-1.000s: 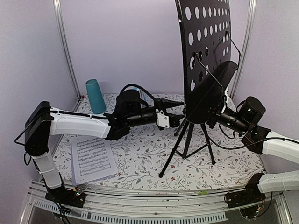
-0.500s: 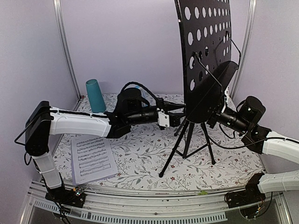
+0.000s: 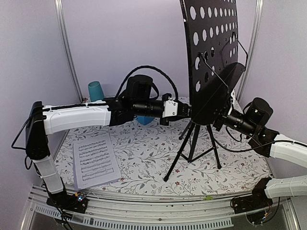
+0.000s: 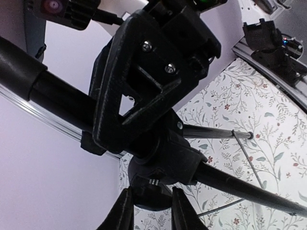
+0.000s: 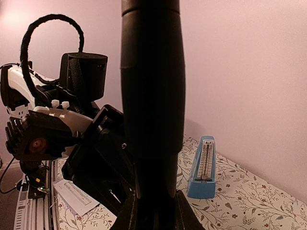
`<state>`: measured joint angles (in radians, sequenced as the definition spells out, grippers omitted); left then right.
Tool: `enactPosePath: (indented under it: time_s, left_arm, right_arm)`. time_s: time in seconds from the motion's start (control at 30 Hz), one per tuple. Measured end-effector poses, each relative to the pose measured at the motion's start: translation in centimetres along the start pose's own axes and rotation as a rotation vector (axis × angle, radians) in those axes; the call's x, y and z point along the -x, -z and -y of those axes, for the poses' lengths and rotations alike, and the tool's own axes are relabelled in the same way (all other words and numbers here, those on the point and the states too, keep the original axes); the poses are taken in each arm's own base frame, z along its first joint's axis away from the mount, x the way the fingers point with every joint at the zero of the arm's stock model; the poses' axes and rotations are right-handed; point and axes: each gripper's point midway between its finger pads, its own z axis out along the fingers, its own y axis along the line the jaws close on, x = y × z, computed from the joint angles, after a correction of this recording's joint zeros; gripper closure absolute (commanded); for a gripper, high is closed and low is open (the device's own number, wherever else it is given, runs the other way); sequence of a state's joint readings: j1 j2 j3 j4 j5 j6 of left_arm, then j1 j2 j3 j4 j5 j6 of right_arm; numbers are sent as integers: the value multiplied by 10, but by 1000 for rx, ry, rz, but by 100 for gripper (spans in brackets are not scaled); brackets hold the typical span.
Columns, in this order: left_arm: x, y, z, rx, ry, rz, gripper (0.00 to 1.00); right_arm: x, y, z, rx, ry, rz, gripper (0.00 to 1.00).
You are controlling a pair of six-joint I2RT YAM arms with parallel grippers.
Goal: Set up the instrument practice props
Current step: Screw the knob on the music stand.
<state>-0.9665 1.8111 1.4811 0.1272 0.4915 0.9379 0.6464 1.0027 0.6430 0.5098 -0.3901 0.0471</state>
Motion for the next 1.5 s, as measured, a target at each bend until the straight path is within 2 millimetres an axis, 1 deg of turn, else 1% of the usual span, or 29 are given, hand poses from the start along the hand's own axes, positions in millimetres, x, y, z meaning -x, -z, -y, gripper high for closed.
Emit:
enactPosePath:
  time_s: [0.3,0.37,0.47,0.57,0.63,0.7,0.83,0.97,1.07,1.33,1.5]
  left_arm:
    - [11,9,8,-137,203,-12,69]
    - [17,12,10,-174,241,1,65]
    - [35,18,20,-264,307,60,60]
    - [47,23,29,-341,373,110,58]
    - [50,24,31,-376,421,131,59]
    - [47,24,30,-388,464,137,58]
    - [30,26,27,-349,534,127,56]
    - [17,32,28,-308,588,126,58]
    - [16,34,20,-274,593,140,57]
    - [13,27,-4,-140,538,120,56]
    - [7,22,-11,-94,505,89,59]
  right_arm:
    - [-1,-1,-5,32,2,-12,100]
    - [-1,-2,-6,38,2,-13,100]
    - [-2,-4,-6,43,1,-18,100]
    - [-2,-5,-6,47,1,-19,100]
    - [-2,-5,-7,50,2,-19,100]
    - [-2,-5,-7,51,3,-20,100]
    - [-2,-6,-7,53,4,-20,100]
    - [-2,-6,-7,55,3,-21,100]
    - [-2,-7,-7,57,4,-21,100]
    - [-2,-7,-7,58,4,-23,100]
    - [-2,-7,-7,58,6,-23,100]
